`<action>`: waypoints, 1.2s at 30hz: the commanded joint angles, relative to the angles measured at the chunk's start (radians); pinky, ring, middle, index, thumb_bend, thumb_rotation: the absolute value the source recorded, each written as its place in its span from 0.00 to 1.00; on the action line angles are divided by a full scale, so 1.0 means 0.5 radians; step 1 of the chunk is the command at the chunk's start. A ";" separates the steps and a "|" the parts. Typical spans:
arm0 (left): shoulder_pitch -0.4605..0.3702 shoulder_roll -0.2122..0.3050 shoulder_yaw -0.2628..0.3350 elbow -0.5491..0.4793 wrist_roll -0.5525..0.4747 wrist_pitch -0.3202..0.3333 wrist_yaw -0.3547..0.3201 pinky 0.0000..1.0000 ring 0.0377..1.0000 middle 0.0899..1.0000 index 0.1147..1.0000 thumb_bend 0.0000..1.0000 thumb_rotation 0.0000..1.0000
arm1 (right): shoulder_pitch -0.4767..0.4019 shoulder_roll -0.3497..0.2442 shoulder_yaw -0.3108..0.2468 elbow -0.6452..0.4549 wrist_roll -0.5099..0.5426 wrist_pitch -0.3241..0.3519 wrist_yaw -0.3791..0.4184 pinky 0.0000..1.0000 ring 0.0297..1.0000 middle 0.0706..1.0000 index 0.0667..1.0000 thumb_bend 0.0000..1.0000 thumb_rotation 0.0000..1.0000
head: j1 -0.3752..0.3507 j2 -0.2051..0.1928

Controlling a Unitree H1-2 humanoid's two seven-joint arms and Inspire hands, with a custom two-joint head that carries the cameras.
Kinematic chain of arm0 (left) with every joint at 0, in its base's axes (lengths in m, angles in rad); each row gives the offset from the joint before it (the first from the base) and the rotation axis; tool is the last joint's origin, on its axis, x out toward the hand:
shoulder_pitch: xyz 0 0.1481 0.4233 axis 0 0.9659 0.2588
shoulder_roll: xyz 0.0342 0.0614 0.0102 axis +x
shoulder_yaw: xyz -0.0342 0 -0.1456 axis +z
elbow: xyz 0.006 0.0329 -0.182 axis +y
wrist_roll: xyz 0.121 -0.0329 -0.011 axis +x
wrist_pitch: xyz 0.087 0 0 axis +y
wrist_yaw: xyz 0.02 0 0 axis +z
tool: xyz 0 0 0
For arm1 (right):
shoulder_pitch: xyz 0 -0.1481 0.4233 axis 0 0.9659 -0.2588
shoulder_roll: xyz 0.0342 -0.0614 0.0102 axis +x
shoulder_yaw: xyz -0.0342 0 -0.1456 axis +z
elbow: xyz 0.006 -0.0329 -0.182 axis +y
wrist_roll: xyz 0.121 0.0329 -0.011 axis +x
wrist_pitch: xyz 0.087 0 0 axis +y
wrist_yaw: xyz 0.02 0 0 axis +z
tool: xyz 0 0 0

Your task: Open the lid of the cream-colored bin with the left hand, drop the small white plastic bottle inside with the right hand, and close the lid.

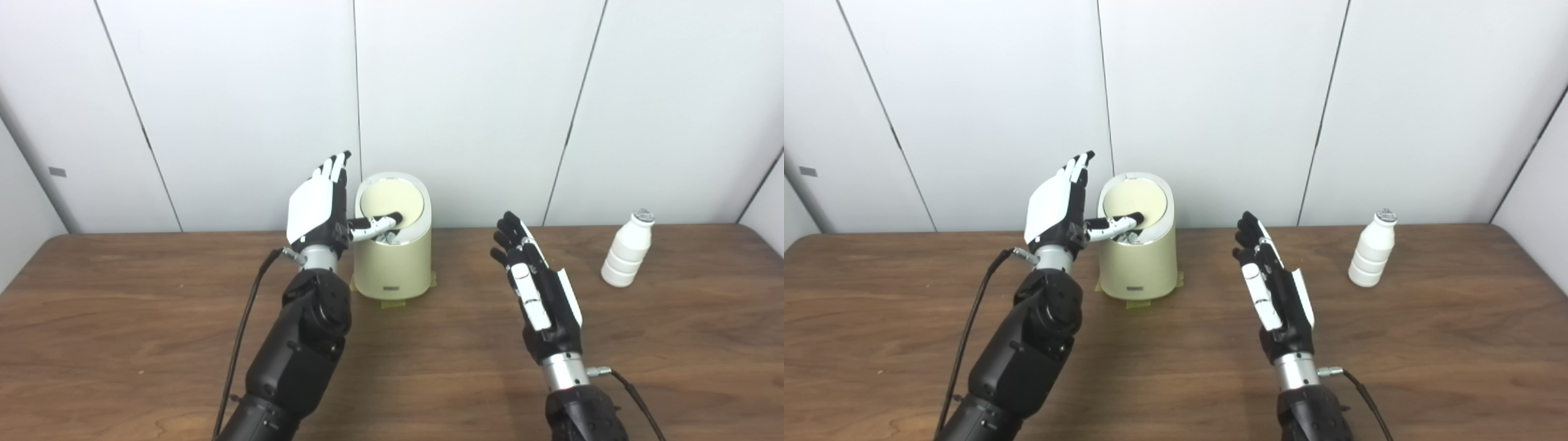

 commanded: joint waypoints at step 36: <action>-0.155 0.112 -0.156 0.243 0.381 0.041 0.206 1.00 1.00 1.00 1.00 0.94 0.10 | -0.066 -0.003 0.005 -0.072 -0.020 -0.019 0.001 0.90 0.93 0.94 0.93 0.20 0.81 | -0.008 0.015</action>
